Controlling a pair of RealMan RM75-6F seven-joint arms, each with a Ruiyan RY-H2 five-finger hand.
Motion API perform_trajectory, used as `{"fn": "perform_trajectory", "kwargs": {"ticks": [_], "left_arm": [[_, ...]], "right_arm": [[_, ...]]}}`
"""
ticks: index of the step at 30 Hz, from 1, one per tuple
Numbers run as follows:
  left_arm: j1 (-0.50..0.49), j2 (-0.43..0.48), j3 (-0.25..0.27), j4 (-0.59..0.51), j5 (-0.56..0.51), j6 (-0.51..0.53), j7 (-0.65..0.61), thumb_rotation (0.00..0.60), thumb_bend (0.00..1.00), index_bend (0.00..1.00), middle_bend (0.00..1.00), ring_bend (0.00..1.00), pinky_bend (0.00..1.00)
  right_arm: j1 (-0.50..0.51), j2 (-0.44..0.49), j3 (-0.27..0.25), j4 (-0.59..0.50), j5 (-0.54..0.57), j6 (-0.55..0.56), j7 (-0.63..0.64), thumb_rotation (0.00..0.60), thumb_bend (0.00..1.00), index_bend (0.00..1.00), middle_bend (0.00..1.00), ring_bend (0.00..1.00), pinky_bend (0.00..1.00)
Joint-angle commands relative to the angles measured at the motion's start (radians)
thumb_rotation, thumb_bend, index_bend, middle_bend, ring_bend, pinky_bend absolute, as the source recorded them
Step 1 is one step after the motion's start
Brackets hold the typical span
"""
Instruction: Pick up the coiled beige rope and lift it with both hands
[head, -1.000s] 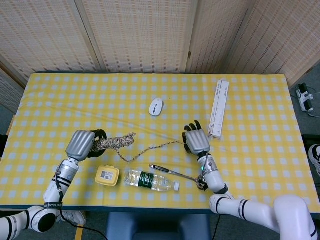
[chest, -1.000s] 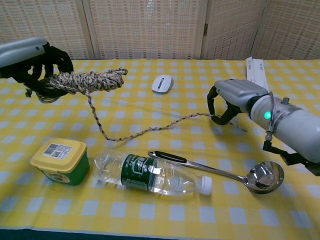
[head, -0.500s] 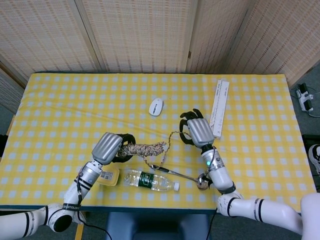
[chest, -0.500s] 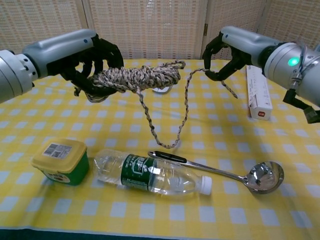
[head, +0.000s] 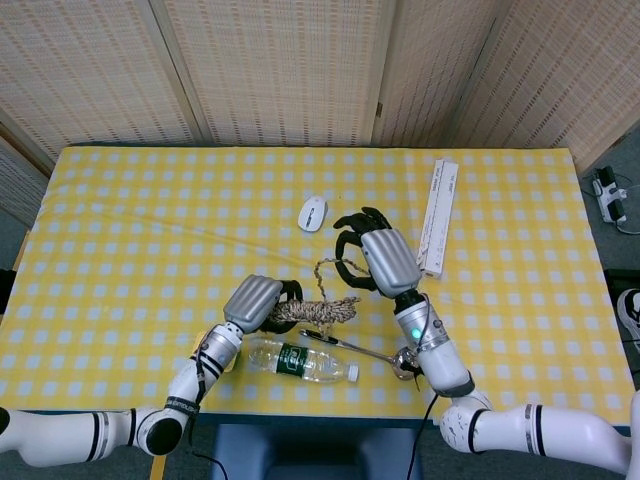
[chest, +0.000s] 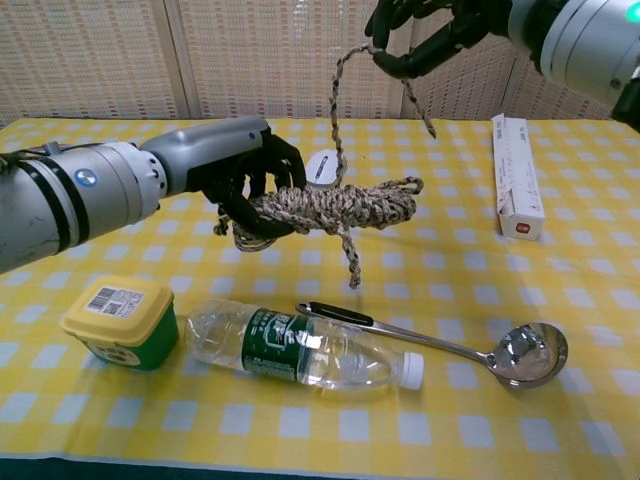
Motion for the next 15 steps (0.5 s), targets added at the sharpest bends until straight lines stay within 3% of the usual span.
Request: {"fn": "perform_trajectory", "kwargs": {"ticks": [1,15], "left_arm": [[-0.036,-0.028,-0.043,0.021,-0.124,-0.074,-0.057,0.600,0.52,0.68,0.68,0.66,0.74],[-0.032,-0.022,-0.172,0.064,-0.421,-0.146,-0.322,0.600,0.54,0.67,0.68,0.66,0.74]], "right_arm": [[-0.016,0.029,-0.023,-0.051,-0.037,0.009,0.025,0.600,0.58,0.66,0.31,0.21,0.11],[-0.105,0.094,-0.195,-0.151,-0.285,0.054,0.123,0.600,0.58,0.67,0.32,0.22,0.11]]}}
